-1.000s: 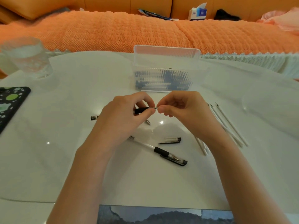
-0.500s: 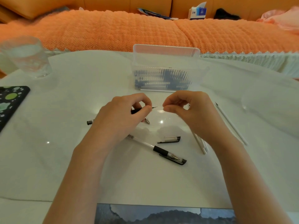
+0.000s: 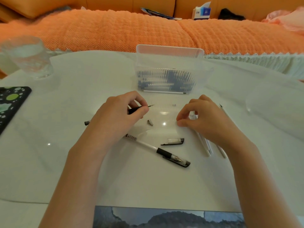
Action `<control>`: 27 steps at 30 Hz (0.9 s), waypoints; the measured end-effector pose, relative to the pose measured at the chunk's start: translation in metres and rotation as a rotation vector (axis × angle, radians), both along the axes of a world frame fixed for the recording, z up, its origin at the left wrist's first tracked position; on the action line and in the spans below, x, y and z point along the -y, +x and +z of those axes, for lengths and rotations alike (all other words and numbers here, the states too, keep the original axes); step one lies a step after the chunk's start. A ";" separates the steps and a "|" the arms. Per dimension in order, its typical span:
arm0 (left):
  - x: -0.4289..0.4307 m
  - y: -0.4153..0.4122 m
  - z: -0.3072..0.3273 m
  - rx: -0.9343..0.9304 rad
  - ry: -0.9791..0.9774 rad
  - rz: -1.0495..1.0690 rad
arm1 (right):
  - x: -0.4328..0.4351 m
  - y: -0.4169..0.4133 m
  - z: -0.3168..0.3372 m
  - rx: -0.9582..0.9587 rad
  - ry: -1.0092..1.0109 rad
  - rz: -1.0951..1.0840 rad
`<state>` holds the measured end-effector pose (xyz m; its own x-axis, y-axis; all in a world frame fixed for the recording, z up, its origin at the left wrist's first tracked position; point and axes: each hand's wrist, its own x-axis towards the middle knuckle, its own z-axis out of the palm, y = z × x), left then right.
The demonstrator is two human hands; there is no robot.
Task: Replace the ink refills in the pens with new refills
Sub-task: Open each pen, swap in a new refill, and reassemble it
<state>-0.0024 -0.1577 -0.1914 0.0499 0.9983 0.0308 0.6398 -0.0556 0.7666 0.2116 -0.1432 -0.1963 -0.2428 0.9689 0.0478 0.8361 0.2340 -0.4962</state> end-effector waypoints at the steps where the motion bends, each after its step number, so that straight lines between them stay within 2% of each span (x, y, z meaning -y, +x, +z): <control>1: 0.000 0.000 0.000 0.005 -0.002 -0.002 | 0.000 0.000 0.000 -0.026 0.003 -0.003; 7: 0.001 -0.002 0.003 -0.001 0.007 -0.003 | 0.001 -0.019 -0.003 -0.165 0.090 -0.027; 12: 0.002 -0.006 0.005 0.042 0.004 -0.003 | 0.003 -0.046 -0.013 -0.102 0.050 0.008; 24: 0.002 -0.009 0.006 0.059 0.024 0.005 | 0.002 -0.057 -0.014 -0.118 0.041 0.081; 27: 0.002 -0.010 0.005 0.052 0.014 0.002 | 0.000 -0.048 -0.010 -0.224 0.044 0.020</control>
